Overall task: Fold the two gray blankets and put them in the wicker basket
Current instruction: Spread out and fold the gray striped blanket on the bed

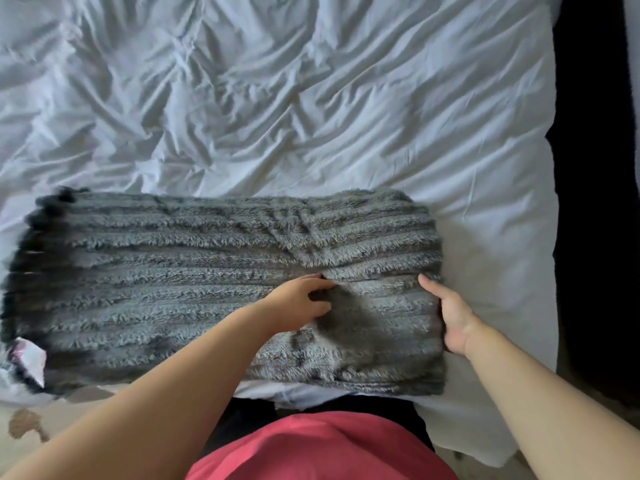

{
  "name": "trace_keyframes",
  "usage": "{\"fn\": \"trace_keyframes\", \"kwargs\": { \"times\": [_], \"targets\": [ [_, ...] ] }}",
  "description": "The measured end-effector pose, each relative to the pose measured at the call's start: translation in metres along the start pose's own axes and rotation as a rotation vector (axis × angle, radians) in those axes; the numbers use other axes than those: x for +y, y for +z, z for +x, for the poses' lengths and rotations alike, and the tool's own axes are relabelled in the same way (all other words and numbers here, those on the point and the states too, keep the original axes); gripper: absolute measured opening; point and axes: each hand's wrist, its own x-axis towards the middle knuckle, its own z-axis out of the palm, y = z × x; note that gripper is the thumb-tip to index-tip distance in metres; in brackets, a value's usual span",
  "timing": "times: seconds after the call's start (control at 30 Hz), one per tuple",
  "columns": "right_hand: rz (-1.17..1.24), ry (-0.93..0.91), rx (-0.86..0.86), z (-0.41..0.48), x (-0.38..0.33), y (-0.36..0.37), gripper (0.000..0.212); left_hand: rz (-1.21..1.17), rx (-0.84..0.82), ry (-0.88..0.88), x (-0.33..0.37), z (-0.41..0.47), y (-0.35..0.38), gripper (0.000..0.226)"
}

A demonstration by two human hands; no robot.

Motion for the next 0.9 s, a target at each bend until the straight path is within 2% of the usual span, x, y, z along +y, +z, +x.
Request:
{"fn": "trace_keyframes", "kwargs": {
  "times": [0.1,0.3,0.43,0.5,0.57,0.67,0.77,0.83,0.9],
  "targets": [
    [0.065,-0.027,-0.021,-0.017,-0.001,0.006,0.043,-0.121,0.132,0.017,0.015,-0.011,0.000,0.038],
    [-0.115,0.008,-0.054,-0.064,-0.005,0.033,0.034,-0.172,0.272,0.017,0.040,-0.032,0.009,0.039],
    [-0.173,-0.035,-0.017,-0.087,-0.014,0.057,0.043,-0.274,0.546,-0.034,0.042,-0.046,0.012,0.030],
    [-0.250,-0.078,0.013,-0.101,-0.018,0.074,0.031,-0.266,0.661,0.013,0.038,-0.050,0.014,0.029],
    [-0.319,-0.144,0.055,-0.112,-0.022,0.094,0.030,-0.257,0.627,0.041,0.033,-0.048,0.014,0.031],
    [-0.446,-0.225,0.107,-0.121,-0.024,0.133,0.037,-0.235,0.456,0.013,0.018,-0.045,0.010,0.040],
    [-0.646,-0.226,0.072,-0.124,-0.020,0.177,0.032,-0.193,0.404,-0.016,-0.004,-0.054,0.003,0.038],
    [-0.837,-0.235,0.028,-0.128,-0.020,0.207,0.035,-0.215,0.497,-0.089,-0.020,-0.068,-0.002,0.034],
    [-1.018,-0.230,-0.015,-0.129,-0.020,0.235,0.058,-0.407,0.741,-0.150,-0.039,-0.087,-0.006,0.031]
  ]
}}
